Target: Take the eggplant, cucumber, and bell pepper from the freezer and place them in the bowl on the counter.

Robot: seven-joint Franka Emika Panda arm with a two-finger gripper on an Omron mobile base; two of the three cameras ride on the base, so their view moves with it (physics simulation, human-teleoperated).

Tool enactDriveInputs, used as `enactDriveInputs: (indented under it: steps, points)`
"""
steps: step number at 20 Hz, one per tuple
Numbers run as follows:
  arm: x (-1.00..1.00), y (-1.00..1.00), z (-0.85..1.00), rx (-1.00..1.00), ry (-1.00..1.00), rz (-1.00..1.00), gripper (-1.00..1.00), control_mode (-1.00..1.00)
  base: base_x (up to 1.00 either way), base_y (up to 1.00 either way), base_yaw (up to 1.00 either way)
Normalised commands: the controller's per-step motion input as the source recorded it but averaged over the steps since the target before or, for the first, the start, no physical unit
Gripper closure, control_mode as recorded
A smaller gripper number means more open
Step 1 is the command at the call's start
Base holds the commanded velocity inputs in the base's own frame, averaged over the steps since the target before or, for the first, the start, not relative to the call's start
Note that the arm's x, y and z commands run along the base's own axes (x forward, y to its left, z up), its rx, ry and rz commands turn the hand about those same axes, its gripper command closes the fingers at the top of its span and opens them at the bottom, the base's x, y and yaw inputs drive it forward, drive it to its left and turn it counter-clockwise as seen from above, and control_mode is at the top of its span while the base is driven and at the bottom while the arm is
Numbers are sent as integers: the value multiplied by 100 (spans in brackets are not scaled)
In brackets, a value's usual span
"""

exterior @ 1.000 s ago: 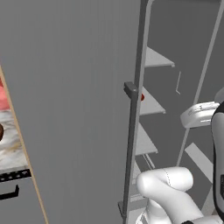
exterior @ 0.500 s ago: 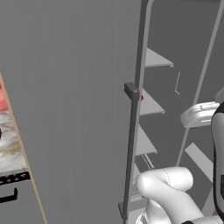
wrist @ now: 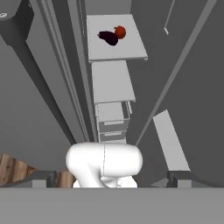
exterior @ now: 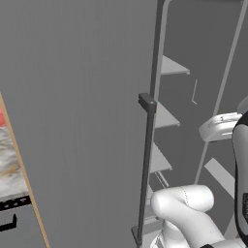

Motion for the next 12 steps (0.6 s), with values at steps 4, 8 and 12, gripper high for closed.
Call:
enactDriveInputs:
  steps: [4, 8, 12]
  points:
    - [0, 0, 0, 0, 0, 0, -100, 100, 3, -11, -6]
    - [0, 0, 0, 0, 0, 0, -100, 100, 0, 0, 0]
    - [0, 0, 0, 0, 0, 0, -100, 100, 0, 0, 0]
